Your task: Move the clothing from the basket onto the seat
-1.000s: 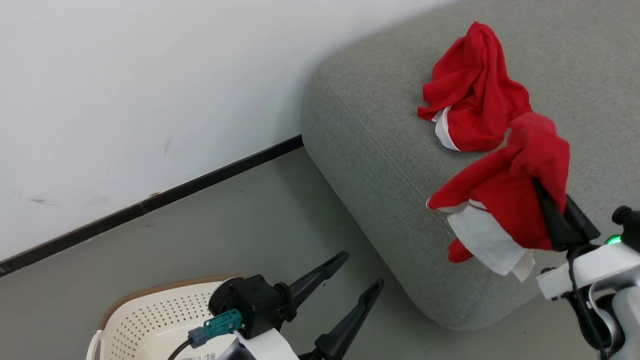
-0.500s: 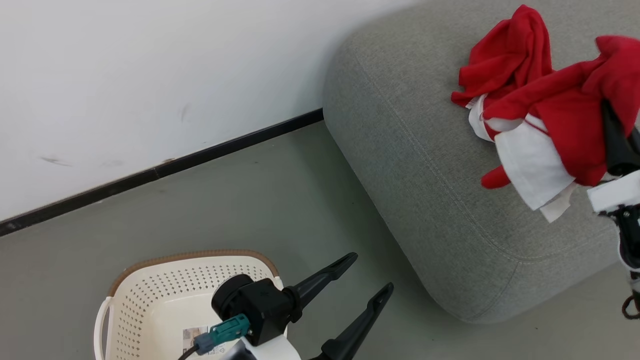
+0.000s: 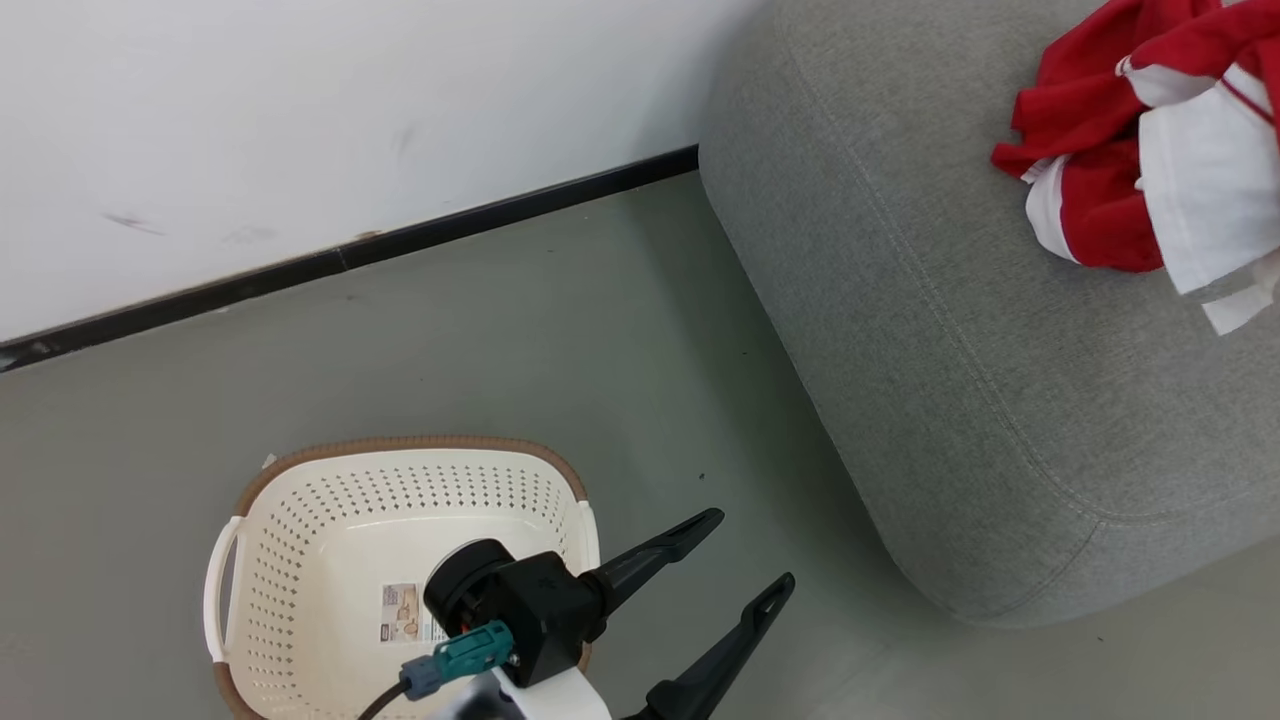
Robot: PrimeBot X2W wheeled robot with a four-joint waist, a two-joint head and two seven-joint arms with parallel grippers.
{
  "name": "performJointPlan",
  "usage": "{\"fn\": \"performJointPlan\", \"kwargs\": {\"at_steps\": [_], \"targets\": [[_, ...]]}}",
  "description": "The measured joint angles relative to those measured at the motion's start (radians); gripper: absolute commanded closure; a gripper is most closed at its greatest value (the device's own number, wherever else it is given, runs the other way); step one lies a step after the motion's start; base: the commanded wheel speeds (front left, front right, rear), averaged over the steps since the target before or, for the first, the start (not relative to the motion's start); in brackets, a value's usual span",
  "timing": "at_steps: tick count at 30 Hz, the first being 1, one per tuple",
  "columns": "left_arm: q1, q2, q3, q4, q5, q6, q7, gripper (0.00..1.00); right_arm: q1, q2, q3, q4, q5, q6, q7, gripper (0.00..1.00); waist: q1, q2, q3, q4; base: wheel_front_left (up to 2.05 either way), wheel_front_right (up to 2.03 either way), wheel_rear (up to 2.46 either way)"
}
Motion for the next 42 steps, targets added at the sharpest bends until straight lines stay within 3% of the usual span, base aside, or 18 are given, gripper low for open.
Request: {"fn": "performJointPlan", "kwargs": {"at_steps": [9, 27, 42], "targets": [[-0.027, 0.015, -0.002, -0.015, 0.000, -0.007, 0.018, 0.00, -0.094, -0.012, -0.076, 0.066, 0.029, 0.000, 0.001, 1.00, 0.0000, 0.0000, 0.053, 0.027, 0.00, 0.00, 0.00], [-0.048, 0.042, 0.010, -0.035, 0.000, -0.007, 0.053, 0.00, -0.222, -0.113, -0.179, 0.212, -0.006, 0.000, 0.003, 1.00, 0.0000, 0.0000, 0.171, 0.066, 0.00, 0.00, 0.00], [-0.048, 0.081, 0.030, -0.099, 0.007, 0.010, 0.096, 0.00, -0.226, -0.069, -0.182, 0.294, -0.014, 0.000, -0.047, 1.00, 0.0000, 0.0000, 0.297, 0.081, 0.00, 0.00, 0.00]]}}
